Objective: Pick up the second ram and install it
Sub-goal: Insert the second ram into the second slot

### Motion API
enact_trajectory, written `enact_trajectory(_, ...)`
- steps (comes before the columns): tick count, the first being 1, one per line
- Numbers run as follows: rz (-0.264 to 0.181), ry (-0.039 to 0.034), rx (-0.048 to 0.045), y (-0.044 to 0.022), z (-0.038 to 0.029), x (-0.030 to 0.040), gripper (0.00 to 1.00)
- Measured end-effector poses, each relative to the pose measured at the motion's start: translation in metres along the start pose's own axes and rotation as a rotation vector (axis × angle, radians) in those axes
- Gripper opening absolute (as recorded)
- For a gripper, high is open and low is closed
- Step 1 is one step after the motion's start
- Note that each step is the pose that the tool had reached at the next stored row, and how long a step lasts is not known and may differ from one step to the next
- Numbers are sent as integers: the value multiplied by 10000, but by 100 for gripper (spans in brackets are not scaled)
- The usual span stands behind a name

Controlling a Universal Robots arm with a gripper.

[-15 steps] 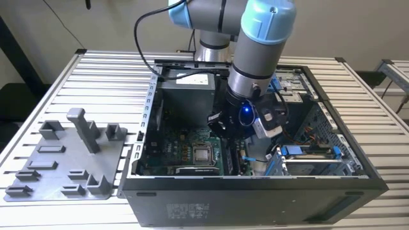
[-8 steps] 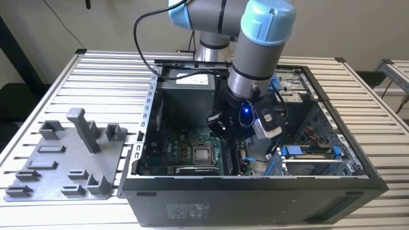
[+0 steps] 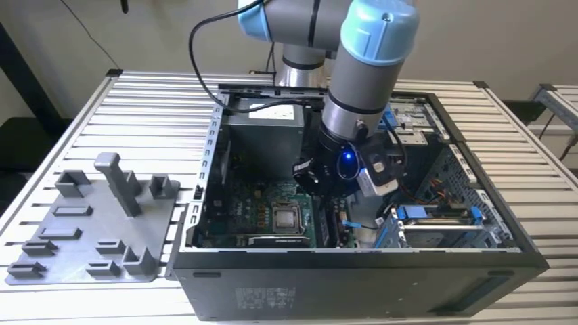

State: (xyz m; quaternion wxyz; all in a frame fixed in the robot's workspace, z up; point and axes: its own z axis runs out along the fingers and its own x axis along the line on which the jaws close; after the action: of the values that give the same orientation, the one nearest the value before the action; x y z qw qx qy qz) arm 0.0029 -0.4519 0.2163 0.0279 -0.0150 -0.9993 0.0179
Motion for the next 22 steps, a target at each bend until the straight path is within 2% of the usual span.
enact_trajectory(1, -1, 0, -42, -1, 5, 0, 14)
enact_trajectory(4, -2, 1, -75, -8, 17, -1, 14)
enact_trajectory(13, -3, 1, -82, -10, 22, -1, 14)
enact_trajectory(15, -3, 0, -80, -10, 24, -2, 21)
enact_trajectory(17, -3, 1, -76, -11, 21, -2, 21)
enact_trajectory(18, 2, 2, -76, -13, -4, 0, 28)
enact_trajectory(22, 10, 2, -76, -18, -184, 10, 28)
